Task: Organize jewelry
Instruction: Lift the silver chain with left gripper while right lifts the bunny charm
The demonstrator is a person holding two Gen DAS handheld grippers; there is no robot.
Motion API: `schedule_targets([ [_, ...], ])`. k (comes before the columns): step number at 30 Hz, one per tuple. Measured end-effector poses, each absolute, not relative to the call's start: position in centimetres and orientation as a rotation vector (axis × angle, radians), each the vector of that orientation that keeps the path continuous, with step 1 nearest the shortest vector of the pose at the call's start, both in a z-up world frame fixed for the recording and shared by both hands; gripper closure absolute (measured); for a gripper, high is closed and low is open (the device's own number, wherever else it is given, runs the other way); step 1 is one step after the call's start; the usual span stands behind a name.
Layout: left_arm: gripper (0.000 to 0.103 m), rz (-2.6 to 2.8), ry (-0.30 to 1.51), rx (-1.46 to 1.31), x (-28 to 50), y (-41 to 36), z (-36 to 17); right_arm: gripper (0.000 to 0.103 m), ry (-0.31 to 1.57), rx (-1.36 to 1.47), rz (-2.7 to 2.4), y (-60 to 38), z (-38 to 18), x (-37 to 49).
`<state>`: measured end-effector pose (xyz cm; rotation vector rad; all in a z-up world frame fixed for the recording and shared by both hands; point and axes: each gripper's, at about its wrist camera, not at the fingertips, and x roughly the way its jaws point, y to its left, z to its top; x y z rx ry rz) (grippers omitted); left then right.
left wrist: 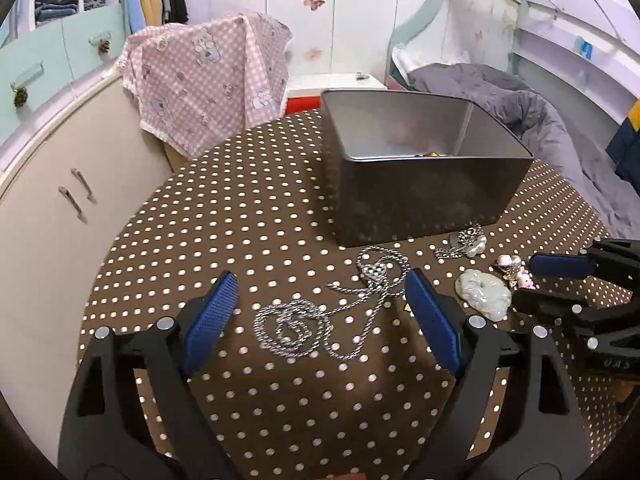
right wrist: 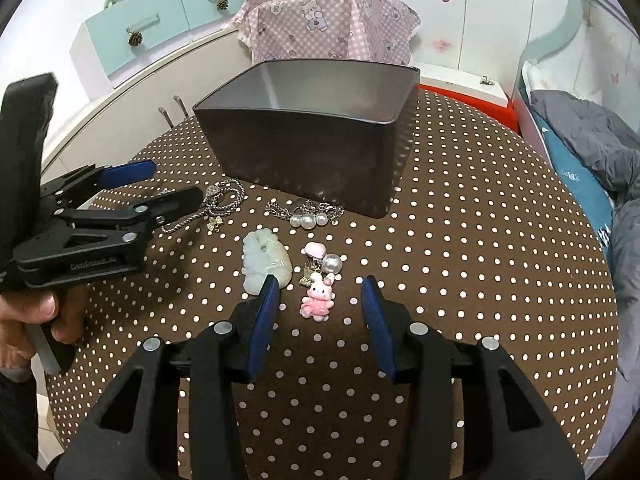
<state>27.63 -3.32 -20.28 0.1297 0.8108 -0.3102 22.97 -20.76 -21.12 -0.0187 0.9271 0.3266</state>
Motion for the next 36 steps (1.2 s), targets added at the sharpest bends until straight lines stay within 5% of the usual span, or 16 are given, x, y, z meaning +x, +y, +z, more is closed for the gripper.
schedule_targets([
  [2, 0.020, -0.327, 0.812, 0.142, 27.9, -3.9, -20.2, 0.070, 0.923, -0.030, 0.314, -20.7, -21.2, 22.9],
  [5, 0.059, -0.391, 0.850, 0.156, 28.4, -5.1, -20.9, 0.083, 0.920, -0.037, 0.304, -21.0, -21.3, 22.8],
  [6, 0.085, -0.411, 0.853, 0.141, 28.4, -5.2, -20.9, 0.084, 0.917, -0.046, 0.300, -21.2, -21.4, 22.8],
  [7, 0.088, -0.416, 0.878, 0.146, 28.7, -5.5, -21.2, 0.088, 0.914, -0.051, 0.297, -21.3, -21.4, 22.7],
  [19, 0.089, -0.410, 0.805, 0.100, 26.2, -3.1, -18.5, 0.089, 0.870, -0.020, 0.347, -22.8, -19.1, 21.0],
  [36, 0.089, -0.514, 0.536, 0.056, 26.0, -3.0, -5.8, 0.089, 0.632, 0.006, 0.406, -25.4, -7.4, 22.9],
])
